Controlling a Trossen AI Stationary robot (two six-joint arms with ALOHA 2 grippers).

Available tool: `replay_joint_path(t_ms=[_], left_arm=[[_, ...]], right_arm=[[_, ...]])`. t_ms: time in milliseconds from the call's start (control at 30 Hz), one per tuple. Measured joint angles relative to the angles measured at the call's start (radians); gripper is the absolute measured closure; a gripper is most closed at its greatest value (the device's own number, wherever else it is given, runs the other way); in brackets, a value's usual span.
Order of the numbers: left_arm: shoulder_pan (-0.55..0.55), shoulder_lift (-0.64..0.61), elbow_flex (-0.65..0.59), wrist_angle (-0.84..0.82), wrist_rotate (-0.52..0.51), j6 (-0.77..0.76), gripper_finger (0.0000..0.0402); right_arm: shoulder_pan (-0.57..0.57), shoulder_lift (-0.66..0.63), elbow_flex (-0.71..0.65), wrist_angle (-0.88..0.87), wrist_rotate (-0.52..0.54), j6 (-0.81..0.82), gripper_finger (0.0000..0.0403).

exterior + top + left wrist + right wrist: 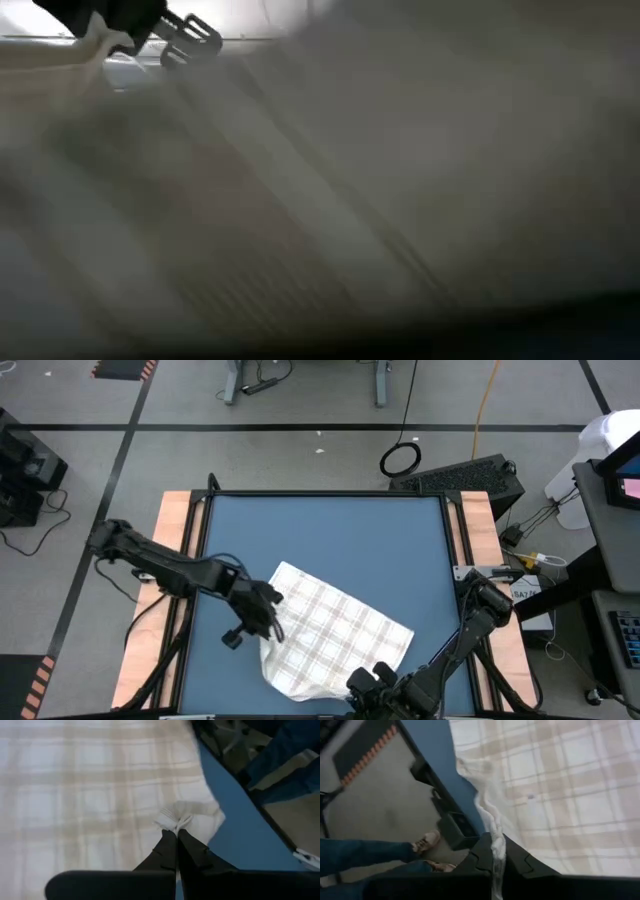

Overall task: Roll towel
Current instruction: Fold the white towel

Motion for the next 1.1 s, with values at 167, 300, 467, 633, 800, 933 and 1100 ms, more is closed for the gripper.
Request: replay_joint_path(t_ms=[167, 300, 467, 633, 800, 933, 1100], left_arm=[[0.006, -0.148, 0.0, -0.102, -0.02, -0.056, 0.0401], [0.009, -0.251, 0.0, -0.173, -0.066, -0.135, 0.0401], [0.009, -0.388, 0.0, -0.24, -0.167, -0.269, 0.0401], [0.008, -0.511, 0.0, -0.294, -0.254, -0.424, 0.0401], [0.0, -0.559, 0.0, -0.319, -0.266, -0.589, 0.0401], [-0.053, -0.541, 0.0, -0.29, -0.263, -0.677, 0.0401], [-0.129, -0.476, 0.0, -0.254, -0.31, -0.705, 0.0402]], right_arm=[[0.0, -0.05, 0.0, -0.004, 0.0, -0.005, 0.0401], [0.007, -0.083, 0.0, -0.028, 0.001, -0.006, 0.0401], [0.029, -0.12, 0.0, -0.095, 0.027, 0.038, 0.0401], [0.059, -0.153, 0.001, -0.216, 0.028, 0.109, 0.0401], [0.089, -0.169, 0.001, -0.297, 0.018, 0.137, 0.0401], [0.115, -0.165, 0.001, -0.267, -0.015, 0.164, 0.0401], [0.154, -0.128, 0.001, -0.24, -0.02, 0.253, 0.0401]])
